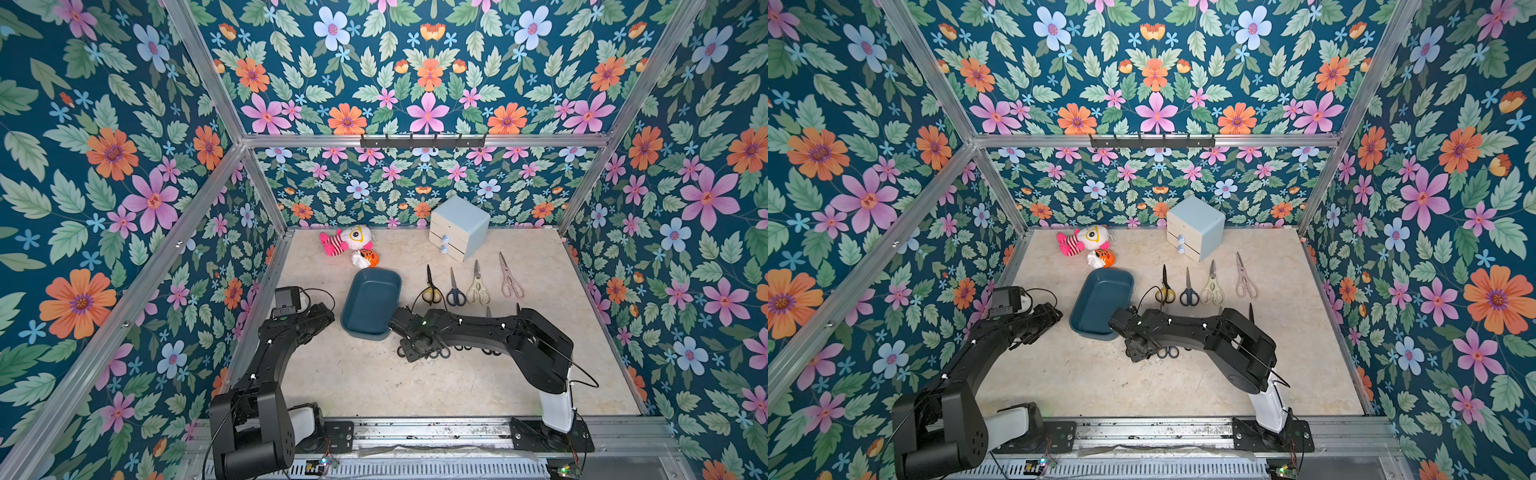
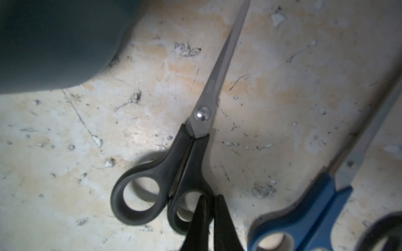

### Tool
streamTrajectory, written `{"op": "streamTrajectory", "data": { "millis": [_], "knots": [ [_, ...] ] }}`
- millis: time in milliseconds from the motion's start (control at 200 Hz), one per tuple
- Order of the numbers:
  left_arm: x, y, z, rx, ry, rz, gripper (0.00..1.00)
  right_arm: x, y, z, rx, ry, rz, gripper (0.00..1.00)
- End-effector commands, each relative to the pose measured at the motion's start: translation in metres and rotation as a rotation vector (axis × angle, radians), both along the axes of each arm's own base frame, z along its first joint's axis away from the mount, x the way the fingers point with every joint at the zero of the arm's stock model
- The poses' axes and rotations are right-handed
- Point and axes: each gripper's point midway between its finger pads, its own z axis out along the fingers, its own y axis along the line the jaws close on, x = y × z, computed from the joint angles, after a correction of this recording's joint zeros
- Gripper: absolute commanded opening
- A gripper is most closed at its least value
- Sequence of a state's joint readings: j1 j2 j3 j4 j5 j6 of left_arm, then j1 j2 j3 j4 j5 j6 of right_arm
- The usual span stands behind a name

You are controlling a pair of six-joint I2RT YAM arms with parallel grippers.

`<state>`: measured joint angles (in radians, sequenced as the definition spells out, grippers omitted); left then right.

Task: Take the scissors out of the storage box
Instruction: Place the scissors at the center of the board, then reset both arms

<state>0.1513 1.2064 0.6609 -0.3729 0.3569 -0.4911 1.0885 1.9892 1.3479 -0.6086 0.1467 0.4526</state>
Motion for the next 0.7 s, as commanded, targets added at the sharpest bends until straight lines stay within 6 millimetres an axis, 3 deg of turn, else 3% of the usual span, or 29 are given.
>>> {"op": "streamTrajectory", "data": {
  "millis": [0,165,275,370,475,575,590,695],
  "knots": [
    [0.005,0.005,0.006,0.037,-0.027,-0.002,0.73,-0.002,-0.003,-0.002,-0.017,0.008,-0.016,0.16],
    [0.011,0.009,0.014,0.069,-0.056,-0.018,0.73,0.004,0.004,0.019,0.033,-0.025,-0.054,0.34],
    [0.017,0.009,0.021,0.078,-0.070,-0.029,0.73,0.013,0.005,0.048,0.077,-0.083,-0.094,0.38],
    [0.027,0.011,0.028,0.089,-0.100,-0.039,0.73,0.029,-0.006,0.076,0.097,-0.175,-0.151,0.45],
    [0.036,0.022,0.034,0.160,-0.147,-0.024,0.73,0.062,-0.044,0.096,0.116,-0.226,-0.262,0.49],
    [0.043,0.031,0.048,0.269,-0.270,-0.045,0.72,0.117,-0.110,0.110,0.139,-0.288,-0.401,0.50],
    [0.044,0.032,0.052,0.284,-0.296,-0.044,0.72,0.125,-0.119,0.123,0.173,-0.319,-0.420,0.50],
    [0.047,0.049,0.068,0.415,-0.433,0.007,0.72,0.171,-0.192,0.139,0.263,-0.437,-0.533,0.50]
  ]
}}
